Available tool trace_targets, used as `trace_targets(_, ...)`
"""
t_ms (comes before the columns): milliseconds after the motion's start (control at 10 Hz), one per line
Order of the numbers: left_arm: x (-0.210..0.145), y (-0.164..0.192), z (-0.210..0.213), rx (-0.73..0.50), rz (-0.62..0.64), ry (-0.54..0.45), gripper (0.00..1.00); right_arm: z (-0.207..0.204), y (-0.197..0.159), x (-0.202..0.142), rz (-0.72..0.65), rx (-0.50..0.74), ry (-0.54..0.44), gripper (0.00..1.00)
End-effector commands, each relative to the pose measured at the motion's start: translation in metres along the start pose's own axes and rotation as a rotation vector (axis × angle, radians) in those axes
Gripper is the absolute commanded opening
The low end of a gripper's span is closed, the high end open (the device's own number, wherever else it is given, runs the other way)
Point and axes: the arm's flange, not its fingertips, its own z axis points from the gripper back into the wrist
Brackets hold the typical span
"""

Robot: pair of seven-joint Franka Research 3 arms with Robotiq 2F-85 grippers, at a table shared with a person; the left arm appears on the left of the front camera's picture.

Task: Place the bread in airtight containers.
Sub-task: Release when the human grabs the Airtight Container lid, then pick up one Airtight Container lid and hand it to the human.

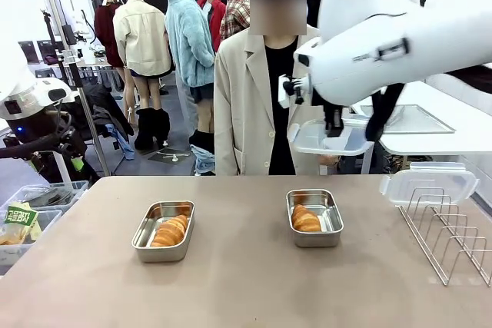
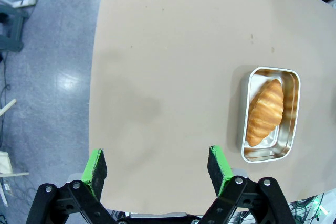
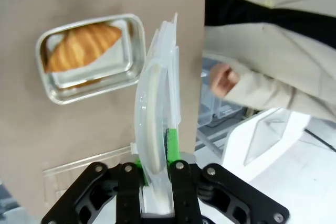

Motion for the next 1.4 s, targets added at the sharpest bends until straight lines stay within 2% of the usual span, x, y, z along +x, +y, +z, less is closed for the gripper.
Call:
trace_targets(0,0.001,0.0,0.001,0.001,0.0,-0.011,1.0,-0.001,-0.02,0.017,-0.004,-0.028,0.078,0.0)
trace_targets(500,0.001,0.0,0.001,0.001,0.0,-0.011,1.0,-0.009,-0.03,0.023,-0.011,-0.045,0.109,0.0)
trace_targets(800,0.001,0.0,0.001,0.001,0.0,-0.011,1.0,-0.013,-0.036,0.022,-0.017,-0.008,0.13,0.0)
trace_targets(1000,0.001,0.0,0.001,0.001,0.0,-0.011,1.0,0.003,-0.032,0.013,-0.045,0.045,0.144,0.37)
trace_targets(1200,0.001,0.0,0.001,0.001,0.0,-0.011,1.0,0.037,-0.026,-0.023,-0.045,0.137,0.107,0.73)
trace_targets(1300,0.001,0.0,0.001,0.001,0.0,-0.011,1.0,0.049,-0.026,-0.041,-0.064,0.199,0.119,0.9)
